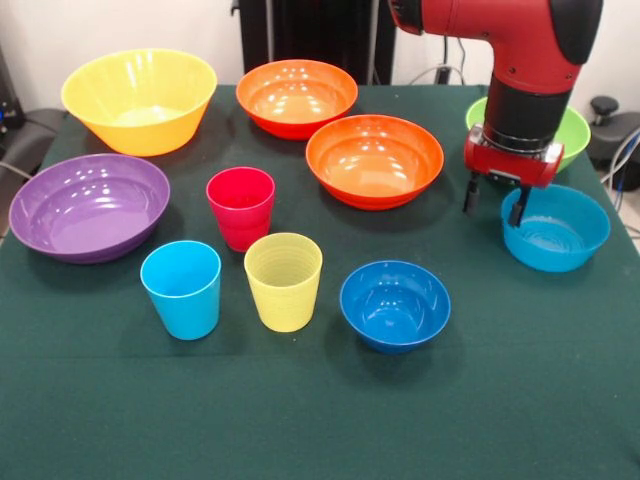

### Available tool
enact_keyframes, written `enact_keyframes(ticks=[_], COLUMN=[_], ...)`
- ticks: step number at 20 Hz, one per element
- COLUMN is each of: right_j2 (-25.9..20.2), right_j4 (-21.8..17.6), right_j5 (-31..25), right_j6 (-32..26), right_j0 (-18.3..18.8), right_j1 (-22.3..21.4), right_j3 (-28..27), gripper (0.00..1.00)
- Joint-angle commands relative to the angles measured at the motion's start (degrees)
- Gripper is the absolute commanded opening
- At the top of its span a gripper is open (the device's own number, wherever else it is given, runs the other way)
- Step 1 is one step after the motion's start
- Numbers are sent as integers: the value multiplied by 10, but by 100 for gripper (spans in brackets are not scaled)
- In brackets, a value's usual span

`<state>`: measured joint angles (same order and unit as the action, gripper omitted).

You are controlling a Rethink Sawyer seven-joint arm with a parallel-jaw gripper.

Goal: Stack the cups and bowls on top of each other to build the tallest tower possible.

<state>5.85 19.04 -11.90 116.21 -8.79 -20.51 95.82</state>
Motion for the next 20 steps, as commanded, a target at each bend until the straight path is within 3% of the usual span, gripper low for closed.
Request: enact_keyframes(ticks=[1,5,17,18,20], right_j2=[-65,-76,-52,-50,-52], right_j4=[-23,-18,-13,-13,-16], right_j5=[-42,-49,-69,-68,-65], right_j6=[30,30,46,47,46], right_j0=[6,14,-14,-16,-14], right_j1=[19,18,38,39,38], right_j3=[-41,-51,-89,-89,-84], gripper=[100,100,100,0,0])
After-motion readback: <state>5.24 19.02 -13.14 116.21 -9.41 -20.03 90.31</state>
